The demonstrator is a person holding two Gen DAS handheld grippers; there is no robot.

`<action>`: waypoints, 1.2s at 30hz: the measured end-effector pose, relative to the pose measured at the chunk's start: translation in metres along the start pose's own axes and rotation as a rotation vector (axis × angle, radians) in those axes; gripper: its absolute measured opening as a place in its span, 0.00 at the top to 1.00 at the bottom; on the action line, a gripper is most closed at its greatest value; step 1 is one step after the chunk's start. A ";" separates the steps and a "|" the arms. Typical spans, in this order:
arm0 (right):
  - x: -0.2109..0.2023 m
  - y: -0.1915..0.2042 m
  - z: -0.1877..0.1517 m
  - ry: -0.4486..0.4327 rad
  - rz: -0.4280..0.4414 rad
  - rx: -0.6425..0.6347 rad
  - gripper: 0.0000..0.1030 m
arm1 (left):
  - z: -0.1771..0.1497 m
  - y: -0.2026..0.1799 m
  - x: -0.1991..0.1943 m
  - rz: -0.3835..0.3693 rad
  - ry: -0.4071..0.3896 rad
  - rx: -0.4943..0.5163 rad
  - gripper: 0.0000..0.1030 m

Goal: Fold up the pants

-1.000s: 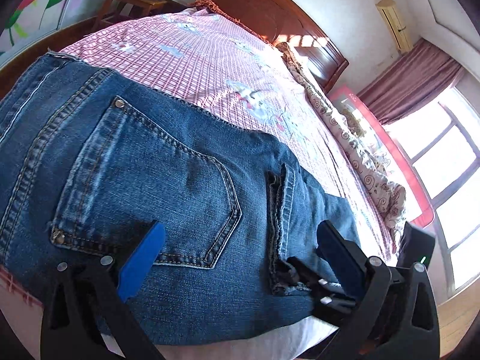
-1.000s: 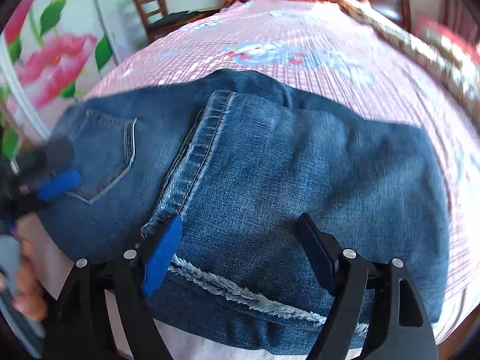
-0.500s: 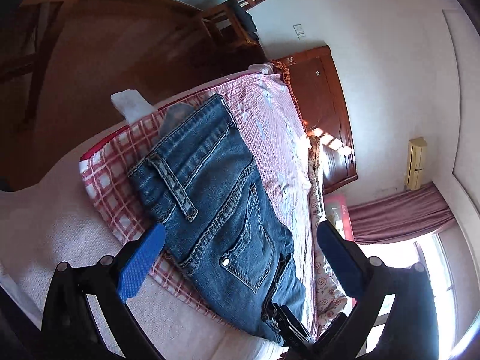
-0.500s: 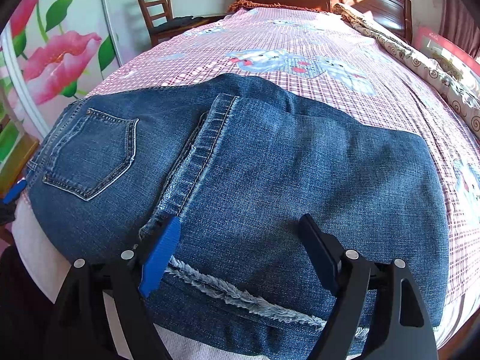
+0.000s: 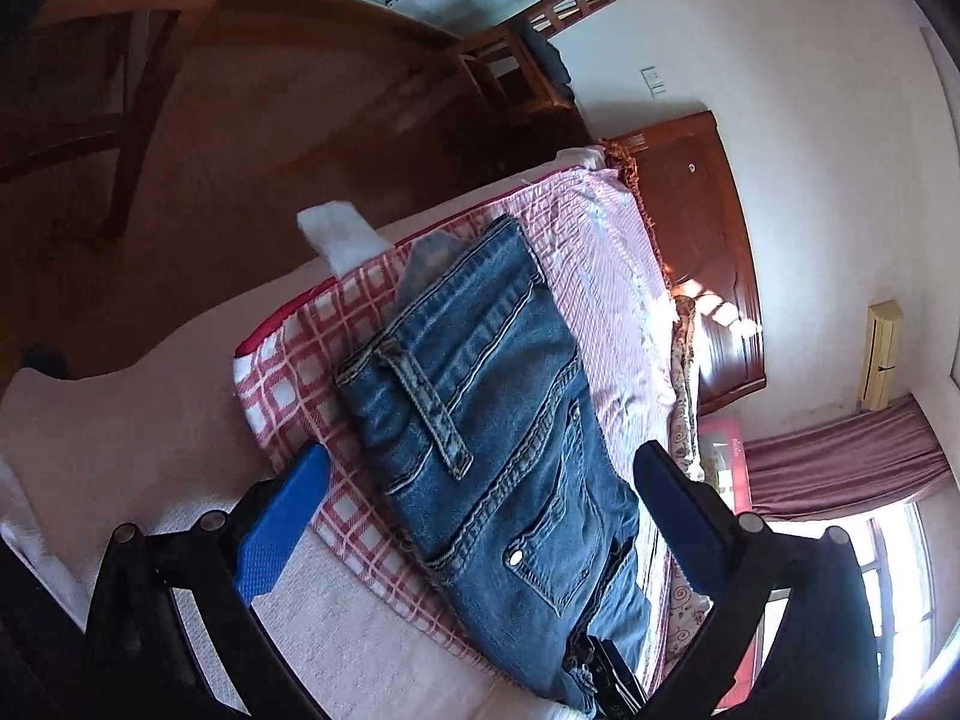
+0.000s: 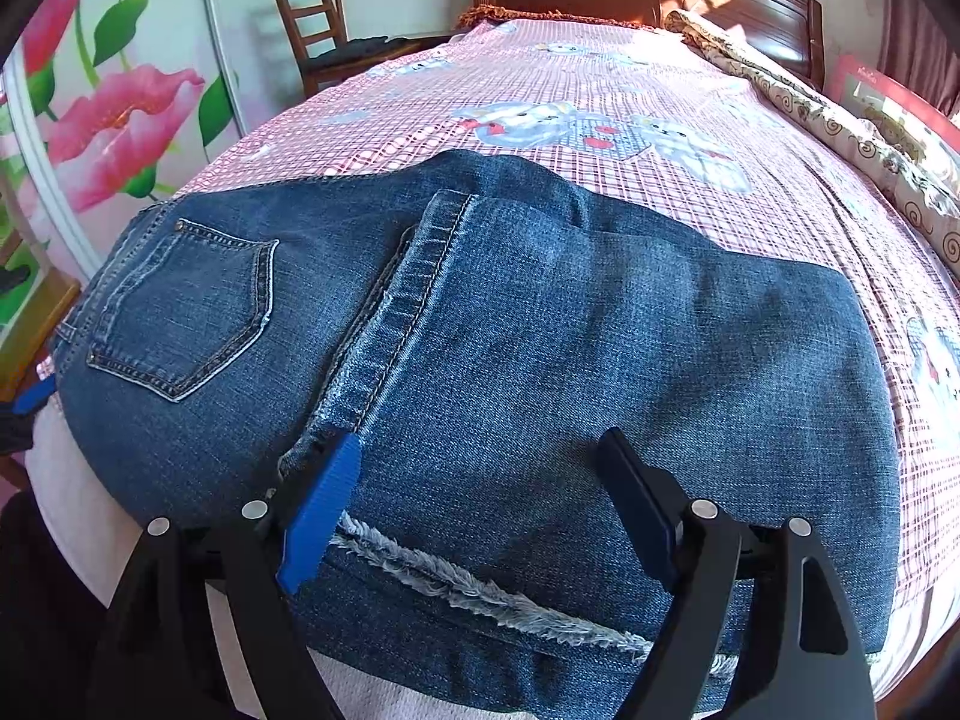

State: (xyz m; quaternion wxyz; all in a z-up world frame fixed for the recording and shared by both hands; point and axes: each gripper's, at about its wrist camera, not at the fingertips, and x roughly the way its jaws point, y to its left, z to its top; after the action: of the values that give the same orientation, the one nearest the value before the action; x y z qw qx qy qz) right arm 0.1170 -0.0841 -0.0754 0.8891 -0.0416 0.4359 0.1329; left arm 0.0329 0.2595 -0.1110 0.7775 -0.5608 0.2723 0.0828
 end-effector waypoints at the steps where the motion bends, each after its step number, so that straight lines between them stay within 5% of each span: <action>1: 0.000 0.000 0.000 0.000 0.001 0.001 0.22 | 0.001 -0.003 0.003 0.000 0.007 0.005 0.02; 5: -0.001 0.000 0.000 -0.004 0.000 -0.002 0.22 | 0.009 -0.006 0.009 -0.044 -0.009 -0.025 0.02; 13: -0.001 -0.001 -0.002 -0.009 0.003 0.001 0.22 | 0.006 -0.011 0.018 0.048 -0.071 -0.033 0.05; 14: -0.001 0.000 -0.002 -0.009 0.004 0.001 0.22 | 0.005 -0.009 0.016 0.074 -0.086 -0.035 0.22; 15: -0.001 -0.001 -0.002 -0.008 0.006 0.003 0.22 | 0.004 -0.006 0.015 0.113 -0.094 -0.033 0.52; 17: -0.001 -0.001 -0.001 -0.007 0.007 0.006 0.22 | 0.004 0.006 0.014 0.183 -0.093 -0.047 0.86; 24: -0.001 -0.002 -0.001 -0.016 0.013 0.008 0.22 | 0.008 0.003 0.006 0.108 -0.109 -0.028 0.91; 32: -0.004 -0.006 -0.001 -0.022 0.040 0.025 0.21 | 0.000 -0.082 -0.012 0.003 -0.182 0.327 0.92; 36: -0.006 -0.015 0.004 -0.007 0.096 0.070 0.19 | -0.001 -0.113 -0.006 -0.026 -0.175 0.418 0.92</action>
State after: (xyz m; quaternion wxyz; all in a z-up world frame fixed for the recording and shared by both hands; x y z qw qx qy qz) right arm 0.1205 -0.0987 -0.0692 0.8843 0.0107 0.4385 0.1602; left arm 0.0768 0.2190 -0.0144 0.8985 -0.3815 0.2077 0.0629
